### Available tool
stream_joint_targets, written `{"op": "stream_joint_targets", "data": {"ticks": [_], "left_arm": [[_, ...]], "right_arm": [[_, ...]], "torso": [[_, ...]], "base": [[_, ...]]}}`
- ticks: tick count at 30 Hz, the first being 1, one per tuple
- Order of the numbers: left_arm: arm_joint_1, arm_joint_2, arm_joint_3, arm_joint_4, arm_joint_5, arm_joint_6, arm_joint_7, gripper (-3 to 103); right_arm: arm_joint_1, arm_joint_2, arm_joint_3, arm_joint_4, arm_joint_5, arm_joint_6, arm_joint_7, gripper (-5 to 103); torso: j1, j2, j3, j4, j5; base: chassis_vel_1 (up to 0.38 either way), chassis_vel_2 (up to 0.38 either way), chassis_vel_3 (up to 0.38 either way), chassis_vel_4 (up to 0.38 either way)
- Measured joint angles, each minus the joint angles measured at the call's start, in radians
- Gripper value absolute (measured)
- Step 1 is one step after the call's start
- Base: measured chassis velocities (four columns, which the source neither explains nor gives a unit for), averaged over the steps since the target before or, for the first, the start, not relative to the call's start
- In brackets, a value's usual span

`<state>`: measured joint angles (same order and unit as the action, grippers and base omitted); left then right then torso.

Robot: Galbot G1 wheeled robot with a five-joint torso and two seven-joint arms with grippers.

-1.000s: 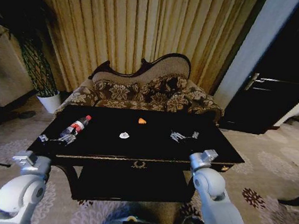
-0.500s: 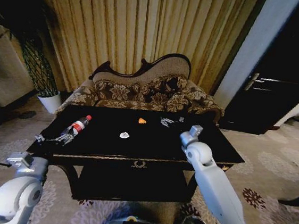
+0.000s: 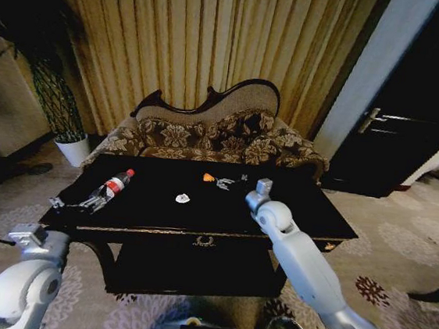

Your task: Move to the front of the table and place the trash on the table into the trash bin.

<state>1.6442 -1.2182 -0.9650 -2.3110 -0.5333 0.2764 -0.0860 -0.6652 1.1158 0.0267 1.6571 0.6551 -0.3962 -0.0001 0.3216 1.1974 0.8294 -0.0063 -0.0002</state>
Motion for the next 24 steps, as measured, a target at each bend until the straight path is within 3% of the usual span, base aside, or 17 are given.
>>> {"op": "stream_joint_targets", "data": {"ticks": [7,24], "left_arm": [[0.005,-0.009,-0.011,-0.002,-0.001,-0.004,0.001,100],[0.004,-0.013,-0.010,0.003,-0.001,-0.006,0.001,100]], "right_arm": [[0.108,0.023,-0.065,-0.133,-0.037,0.018,0.000,100],[0.114,0.021,-0.138,-0.187,-0.035,-0.028,0.000,100]], "torso": [[0.000,0.000,0.000,0.0000,0.0000],[0.000,0.000,0.000,-0.0002,0.0000]], "base": [[0.000,0.000,0.000,0.000],[0.000,0.000,0.000,0.000]]}}
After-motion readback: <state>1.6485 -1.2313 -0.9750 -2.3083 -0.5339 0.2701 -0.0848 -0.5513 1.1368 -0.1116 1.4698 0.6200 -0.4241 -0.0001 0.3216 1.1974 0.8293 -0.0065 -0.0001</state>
